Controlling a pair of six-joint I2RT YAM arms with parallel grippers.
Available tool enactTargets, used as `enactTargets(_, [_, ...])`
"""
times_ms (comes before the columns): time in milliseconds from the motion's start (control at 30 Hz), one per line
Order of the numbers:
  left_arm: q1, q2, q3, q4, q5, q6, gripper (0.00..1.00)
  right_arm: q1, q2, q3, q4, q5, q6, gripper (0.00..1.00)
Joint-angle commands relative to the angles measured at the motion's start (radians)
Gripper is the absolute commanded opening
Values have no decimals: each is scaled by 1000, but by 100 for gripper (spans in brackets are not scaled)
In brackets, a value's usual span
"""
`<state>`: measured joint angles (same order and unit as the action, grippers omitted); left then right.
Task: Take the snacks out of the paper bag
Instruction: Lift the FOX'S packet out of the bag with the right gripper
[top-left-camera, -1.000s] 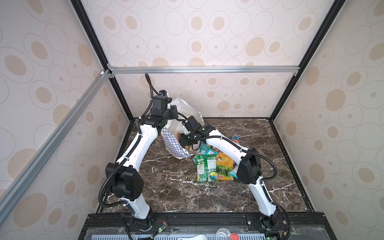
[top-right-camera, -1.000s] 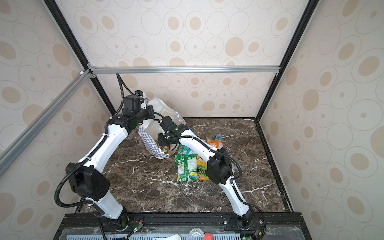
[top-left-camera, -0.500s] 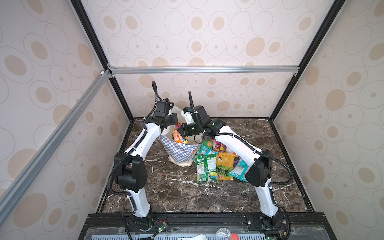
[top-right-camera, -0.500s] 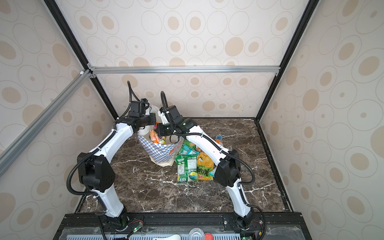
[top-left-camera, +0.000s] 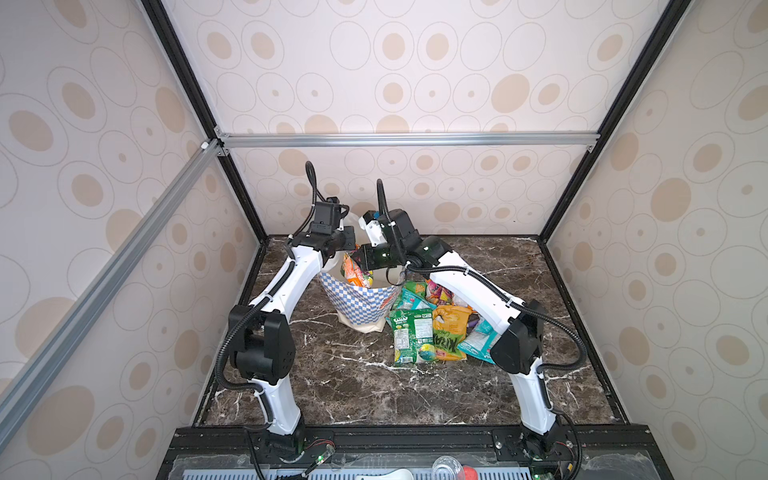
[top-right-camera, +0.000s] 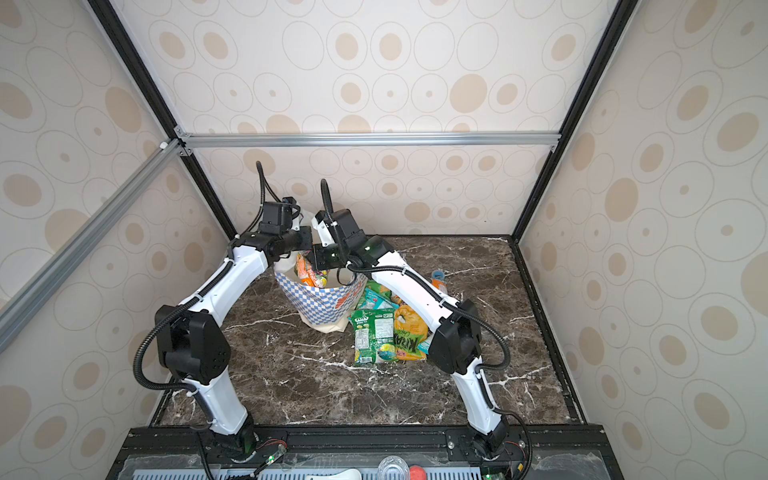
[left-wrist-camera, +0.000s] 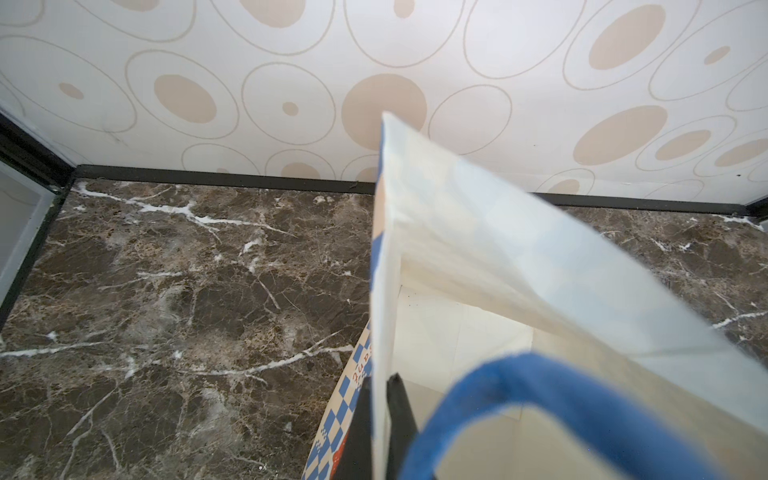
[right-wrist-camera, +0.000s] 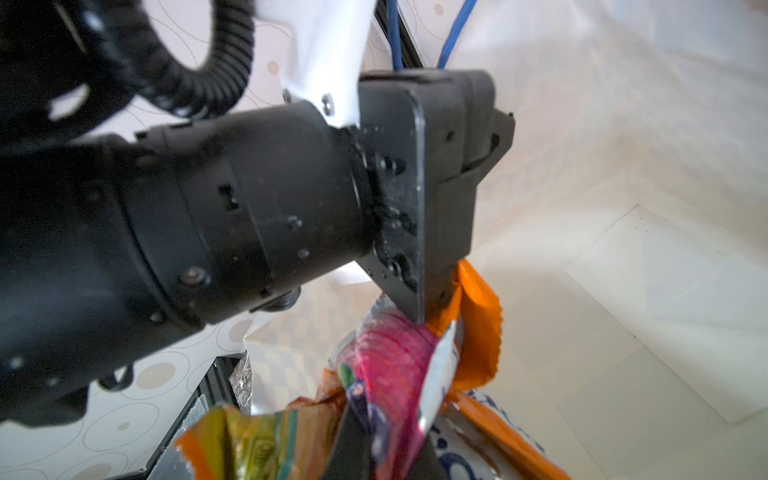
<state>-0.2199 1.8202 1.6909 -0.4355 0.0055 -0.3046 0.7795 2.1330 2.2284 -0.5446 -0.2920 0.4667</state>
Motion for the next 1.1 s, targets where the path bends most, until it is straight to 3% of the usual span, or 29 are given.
enactTargets(0, [7,8,-13,-85,-89,52,0,-1,-161,62,198,0,-20,0])
enactTargets(333, [18,28,-2,-134,-201,65,0,-1,-251,-2,234,-21,-9,0])
enactTargets(667, [21,-3,-6,-118,-146,69,0,-2,-286,-23,233,27,-46,0])
enactTargets(933, [21,-56,80,-121,-46,29,45,-5,-413,-69,157,142,-170,0])
enactTargets(1067, [21,-93,132,-135,-10,8,60,-37,-496,-140,102,210,-200,0])
